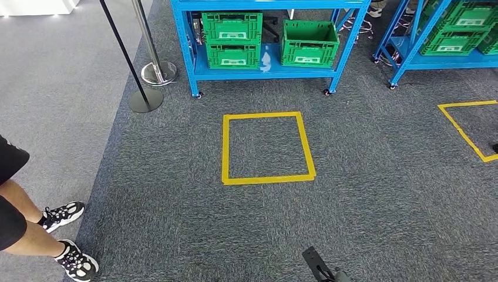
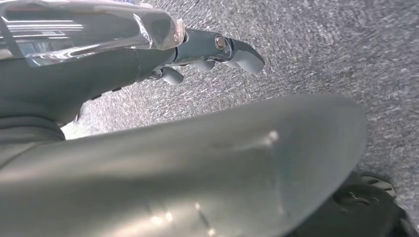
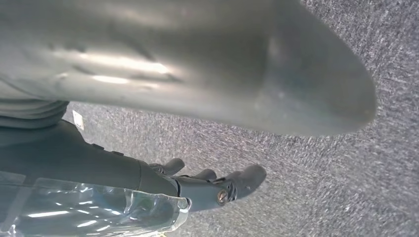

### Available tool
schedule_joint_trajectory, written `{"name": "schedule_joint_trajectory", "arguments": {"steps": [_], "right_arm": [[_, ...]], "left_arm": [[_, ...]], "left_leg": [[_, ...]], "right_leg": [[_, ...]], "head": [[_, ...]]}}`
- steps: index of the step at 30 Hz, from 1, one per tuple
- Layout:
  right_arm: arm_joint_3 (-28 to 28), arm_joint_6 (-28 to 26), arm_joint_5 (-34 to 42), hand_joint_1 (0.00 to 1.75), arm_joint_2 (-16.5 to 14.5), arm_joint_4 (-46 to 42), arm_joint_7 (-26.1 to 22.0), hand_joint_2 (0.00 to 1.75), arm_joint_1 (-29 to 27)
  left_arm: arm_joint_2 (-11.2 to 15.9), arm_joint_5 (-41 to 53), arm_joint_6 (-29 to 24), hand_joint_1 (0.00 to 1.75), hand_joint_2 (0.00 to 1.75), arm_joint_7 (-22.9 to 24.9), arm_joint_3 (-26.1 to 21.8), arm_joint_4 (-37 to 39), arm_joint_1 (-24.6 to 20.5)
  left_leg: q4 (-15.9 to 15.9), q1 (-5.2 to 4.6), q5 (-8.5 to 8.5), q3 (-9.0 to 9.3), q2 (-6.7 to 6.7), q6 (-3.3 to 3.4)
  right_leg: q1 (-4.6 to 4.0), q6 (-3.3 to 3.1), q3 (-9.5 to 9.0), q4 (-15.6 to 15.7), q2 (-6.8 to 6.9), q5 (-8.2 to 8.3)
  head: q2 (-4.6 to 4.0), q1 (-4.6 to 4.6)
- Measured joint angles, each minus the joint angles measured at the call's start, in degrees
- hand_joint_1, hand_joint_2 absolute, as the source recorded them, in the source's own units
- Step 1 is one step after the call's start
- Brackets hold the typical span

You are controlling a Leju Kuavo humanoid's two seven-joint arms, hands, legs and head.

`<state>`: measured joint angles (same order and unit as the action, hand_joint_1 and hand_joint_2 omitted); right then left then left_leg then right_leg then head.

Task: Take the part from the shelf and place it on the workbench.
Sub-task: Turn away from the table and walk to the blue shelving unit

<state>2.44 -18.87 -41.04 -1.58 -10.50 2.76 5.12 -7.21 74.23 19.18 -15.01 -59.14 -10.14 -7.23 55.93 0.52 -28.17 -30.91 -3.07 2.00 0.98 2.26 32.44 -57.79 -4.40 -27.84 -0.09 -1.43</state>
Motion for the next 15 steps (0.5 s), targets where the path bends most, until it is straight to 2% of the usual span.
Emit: {"name": "schedule_joint_trajectory", "arguments": {"steps": [2, 4, 5, 7, 10, 11, 12, 13, 15], "right_arm": [[-0.01, -0.03, -0.11, 0.00, -0.05, -0.01, -0.13, 0.00, 0.25], [0.01, -0.02, -0.27, 0.00, -0.10, -0.01, -0.25, 0.00, 0.40], [0.01, -0.02, -0.31, 0.00, -0.10, 0.00, -0.27, 0.00, 0.38], [0.01, -0.02, -0.34, 0.00, -0.08, 0.01, -0.29, 0.00, 0.31], [0.01, -0.02, -0.34, 0.00, -0.08, 0.01, -0.29, 0.00, 0.30], [0.00, -0.02, -0.36, 0.00, -0.05, 0.00, -0.29, 0.00, 0.29], [-0.01, -0.02, -0.38, 0.00, 0.00, -0.01, -0.29, 0.00, 0.28], [-0.01, 0.00, -0.42, 0.00, -0.05, -0.01, -0.31, 0.00, 0.30], [-0.04, 0.02, -0.47, 0.00, -0.12, 0.00, -0.34, 0.00, 0.29]], "left_arm": [[-0.02, -0.14, 0.13, 0.00, 0.00, -0.04, -0.01, 0.00, 0.04], [0.08, -0.25, 0.18, 0.00, 0.00, -0.07, -0.02, -0.01, 0.05], [0.12, -0.25, 0.19, 0.00, 0.00, -0.07, -0.02, -0.01, 0.06], [0.15, -0.25, 0.19, 0.00, 0.00, -0.07, -0.01, 0.00, 0.06], [0.15, -0.25, 0.19, 0.00, 0.00, -0.07, -0.01, 0.00, 0.07], [0.13, -0.25, 0.19, 0.00, 0.00, -0.07, -0.01, 0.00, 0.07], [0.08, -0.25, 0.19, 0.00, 0.00, -0.07, -0.01, 0.00, 0.07], [0.15, -0.25, 0.19, 0.00, 0.00, -0.07, -0.01, -0.01, 0.05], [0.27, -0.23, 0.19, 0.00, 0.00, -0.08, 0.00, -0.02, -0.01]], "left_leg": [[-0.95, 0.14, 0.37, 0.87, 0.96, 0.35], [-0.97, 0.14, 0.21, 0.98, 1.86, 0.28], [-0.96, 0.15, 0.11, 1.02, 2.16, 0.18], [-0.94, 0.18, -0.01, 1.10, 2.42, 0.01], [-0.94, 0.20, -0.03, 1.12, 2.44, -0.01], [-0.92, 0.25, -0.11, 1.21, 2.47, -0.13], [-0.83, 0.37, -0.27, 1.35, 2.54, -0.36], [-0.38, 0.43, -0.77, 1.41, 2.62, -0.96], [0.53, 0.64, -1.79, 1.54, 2.70, -2.23]], "right_leg": [[-0.07, 0.18, 2.58, -5.41, 2.66, -2.95], [0.12, 0.52, 6.67, -13.20, 3.57, -6.16], [0.22, 0.66, 8.02, -15.71, 3.67, -6.82], [0.35, 0.81, 8.90, -17.24, 3.72, -6.81], [0.37, 0.82, 8.84, -17.11, 3.73, -6.67], [0.45, 0.86, 8.33, -16.12, 3.76, -5.99], [0.59, 0.95, 7.16, -13.82, 3.83, -4.66], [0.73, 1.09, 5.07, -9.83, 3.94, -2.90], [0.86, 0.18, 1.49, -3.00, 3.95, -0.29]], "head": [[0.00, 0.22], [0.00, 0.27], [0.00, 0.26], [0.00, 0.29], [0.00, 0.29], [0.01, 0.28], [0.01, 0.27], [0.01, 0.35], [0.00, 0.39]]}}
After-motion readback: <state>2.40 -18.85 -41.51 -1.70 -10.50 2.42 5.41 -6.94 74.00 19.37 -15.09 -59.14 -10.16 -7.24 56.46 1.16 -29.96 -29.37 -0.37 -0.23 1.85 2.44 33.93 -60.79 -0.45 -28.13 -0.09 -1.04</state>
